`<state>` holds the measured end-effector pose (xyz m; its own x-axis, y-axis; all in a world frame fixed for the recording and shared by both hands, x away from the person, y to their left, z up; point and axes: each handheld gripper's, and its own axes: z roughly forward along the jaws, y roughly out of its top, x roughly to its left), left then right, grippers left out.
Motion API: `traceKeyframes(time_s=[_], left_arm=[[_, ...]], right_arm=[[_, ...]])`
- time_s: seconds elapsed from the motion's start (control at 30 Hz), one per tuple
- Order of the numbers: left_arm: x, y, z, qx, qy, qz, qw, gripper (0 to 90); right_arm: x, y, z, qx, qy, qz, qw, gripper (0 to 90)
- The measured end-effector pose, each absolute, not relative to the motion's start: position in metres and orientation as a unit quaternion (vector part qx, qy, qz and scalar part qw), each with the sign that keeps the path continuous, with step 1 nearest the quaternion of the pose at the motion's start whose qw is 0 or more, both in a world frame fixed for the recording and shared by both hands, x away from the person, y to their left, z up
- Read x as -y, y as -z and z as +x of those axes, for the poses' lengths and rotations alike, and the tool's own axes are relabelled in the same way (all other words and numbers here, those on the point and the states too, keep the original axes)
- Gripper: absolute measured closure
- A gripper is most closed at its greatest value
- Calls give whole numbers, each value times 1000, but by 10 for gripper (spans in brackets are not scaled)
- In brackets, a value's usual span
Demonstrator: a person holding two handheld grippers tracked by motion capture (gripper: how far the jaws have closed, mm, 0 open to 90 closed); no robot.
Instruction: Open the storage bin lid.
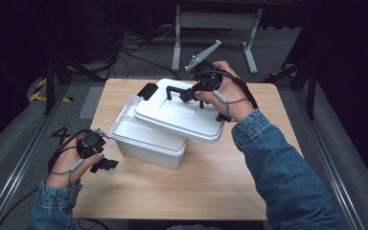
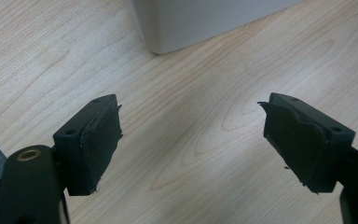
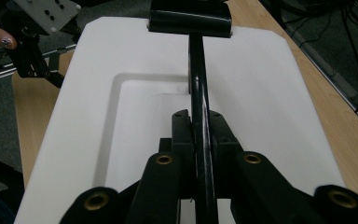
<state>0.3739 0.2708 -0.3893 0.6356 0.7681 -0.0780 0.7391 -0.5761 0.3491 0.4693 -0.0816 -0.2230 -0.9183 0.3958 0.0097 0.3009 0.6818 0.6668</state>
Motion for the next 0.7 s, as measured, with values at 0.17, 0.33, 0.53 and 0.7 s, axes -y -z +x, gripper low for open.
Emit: traceKeyframes(time_s=[0.17, 0.33, 0.53, 0.7], left_arm=[[-270, 389, 374, -423, -43, 888, 176, 198], [-271, 390, 374, -427, -42, 886, 175, 198], [-271, 390, 374, -426, -43, 887, 173, 198], [-270, 390, 374, -426, -40, 887, 172, 198]], right_arm=[[99, 222, 471, -911, -353, 203, 73, 843], [116, 219, 472, -907, -349, 221, 78, 844], [142, 218, 473, -903, -346, 240, 90, 844], [163, 218, 475, -897, -346, 257, 97, 844]])
